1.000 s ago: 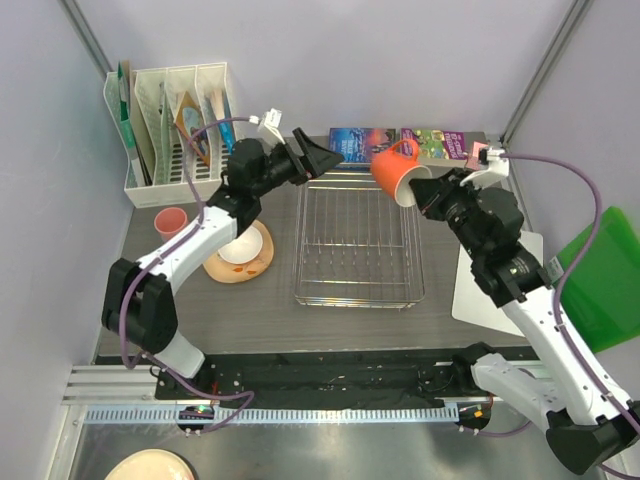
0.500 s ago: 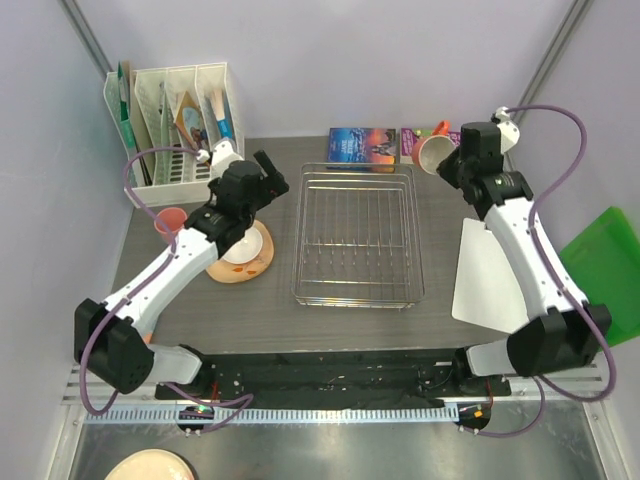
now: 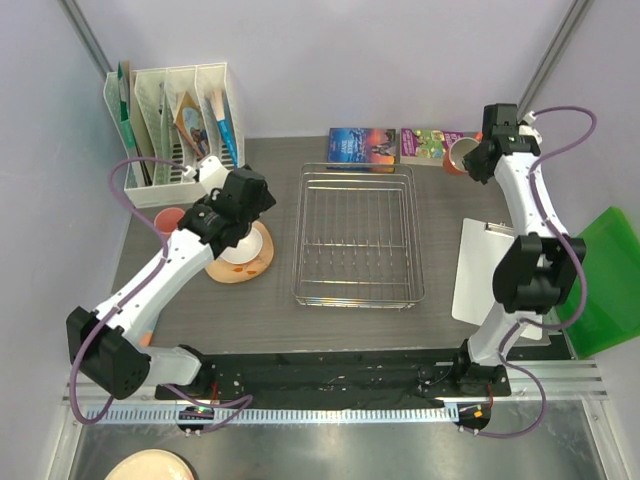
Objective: Unload the mixed dishes from the dish rack
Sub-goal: Place the cup at the center of the board.
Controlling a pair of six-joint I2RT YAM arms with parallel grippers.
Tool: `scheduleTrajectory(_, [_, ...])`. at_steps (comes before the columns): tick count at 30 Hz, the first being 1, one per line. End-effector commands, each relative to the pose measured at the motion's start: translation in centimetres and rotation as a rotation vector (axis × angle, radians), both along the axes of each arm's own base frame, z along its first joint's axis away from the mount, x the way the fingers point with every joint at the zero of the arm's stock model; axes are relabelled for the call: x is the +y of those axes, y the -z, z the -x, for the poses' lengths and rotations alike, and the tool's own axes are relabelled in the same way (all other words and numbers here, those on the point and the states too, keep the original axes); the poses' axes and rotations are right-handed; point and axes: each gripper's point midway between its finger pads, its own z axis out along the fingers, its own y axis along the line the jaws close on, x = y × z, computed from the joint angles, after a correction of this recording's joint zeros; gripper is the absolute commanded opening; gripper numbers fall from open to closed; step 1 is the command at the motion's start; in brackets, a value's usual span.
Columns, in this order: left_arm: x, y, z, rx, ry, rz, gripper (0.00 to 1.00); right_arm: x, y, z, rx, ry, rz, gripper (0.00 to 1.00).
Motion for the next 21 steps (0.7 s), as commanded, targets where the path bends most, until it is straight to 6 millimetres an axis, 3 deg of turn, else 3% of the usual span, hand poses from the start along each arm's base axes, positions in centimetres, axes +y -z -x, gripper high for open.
scheduleTrajectory(1, [1.3, 0.2, 1.3, 0.023, -0.058, -0.005, 0.99, 0.0, 0.7, -2.1, 0.039, -0.031, -0.029, 0.01])
scheduleTrajectory(3, [1.4, 0.3, 1.5, 0.030, -0.058, -0.005, 0.99, 0.0, 2.9, -2.2, 0.117, -0.039, -0.034, 0.01])
scheduleTrajectory(12, [0.8, 0.9, 2.6, 0.042, 0.007, 0.023, 0.99, 0.2, 5.3, -3.7, 0.243, -0.084, -0.042, 0.01])
scheduleTrajectory(21, [0.5, 1.7, 2.8, 0.065, 0.019, 0.028, 0.99, 0.4, 9.9, -2.9, 0.380, -0.119, -0.055, 0.01])
